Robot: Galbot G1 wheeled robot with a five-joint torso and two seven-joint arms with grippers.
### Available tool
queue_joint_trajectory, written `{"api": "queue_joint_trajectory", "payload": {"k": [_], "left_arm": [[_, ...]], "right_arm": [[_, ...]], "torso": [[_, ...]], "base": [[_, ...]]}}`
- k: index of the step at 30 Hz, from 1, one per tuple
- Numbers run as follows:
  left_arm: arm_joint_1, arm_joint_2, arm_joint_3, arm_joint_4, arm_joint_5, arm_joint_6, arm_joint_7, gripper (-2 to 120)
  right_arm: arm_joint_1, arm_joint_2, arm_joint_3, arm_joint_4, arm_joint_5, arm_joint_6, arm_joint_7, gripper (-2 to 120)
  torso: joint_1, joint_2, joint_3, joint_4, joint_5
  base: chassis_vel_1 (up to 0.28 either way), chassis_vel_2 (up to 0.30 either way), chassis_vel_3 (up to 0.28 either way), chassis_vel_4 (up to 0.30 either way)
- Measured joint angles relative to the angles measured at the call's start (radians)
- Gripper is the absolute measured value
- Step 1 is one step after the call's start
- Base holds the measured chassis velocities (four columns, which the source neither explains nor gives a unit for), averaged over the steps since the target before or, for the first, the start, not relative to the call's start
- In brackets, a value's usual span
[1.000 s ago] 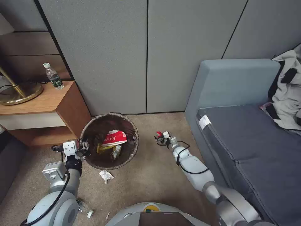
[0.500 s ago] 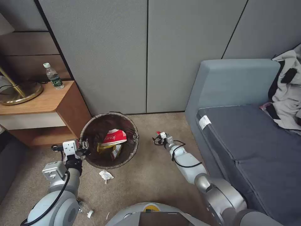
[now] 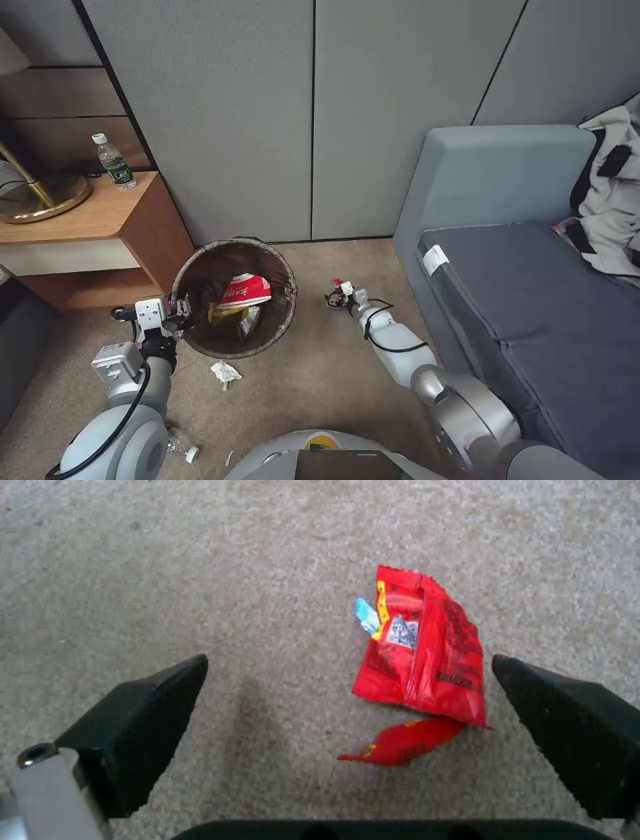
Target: Pick up the trash bin, then pick up the garbage from the floor and place it into the trash bin.
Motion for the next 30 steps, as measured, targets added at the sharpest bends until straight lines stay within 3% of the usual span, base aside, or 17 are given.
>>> {"api": "queue_joint_trajectory", "payload": {"k": [11, 30], "left_arm": [[0.001, -0.002, 0.002, 0.0, 0.002, -0.001, 0.001, 3], [0.003, -0.009, 0.005, 0.0, 0.009, -0.004, 0.003, 3]], "right_arm": [[0.018, 0.004, 0.003, -0.016, 0.069, -0.061, 0.001, 100], [0.035, 0.015, 0.006, -0.032, 0.07, -0.111, 0.034, 100]], "torso": [[0.0, 0.0, 0.0, -0.0001, 0.0], [0.0, 0.0, 0.0, 0.0, 0.0]], "base": [[0.0, 0.0, 0.0, 0.0], [0.0, 0.0, 0.0, 0.0]]}}
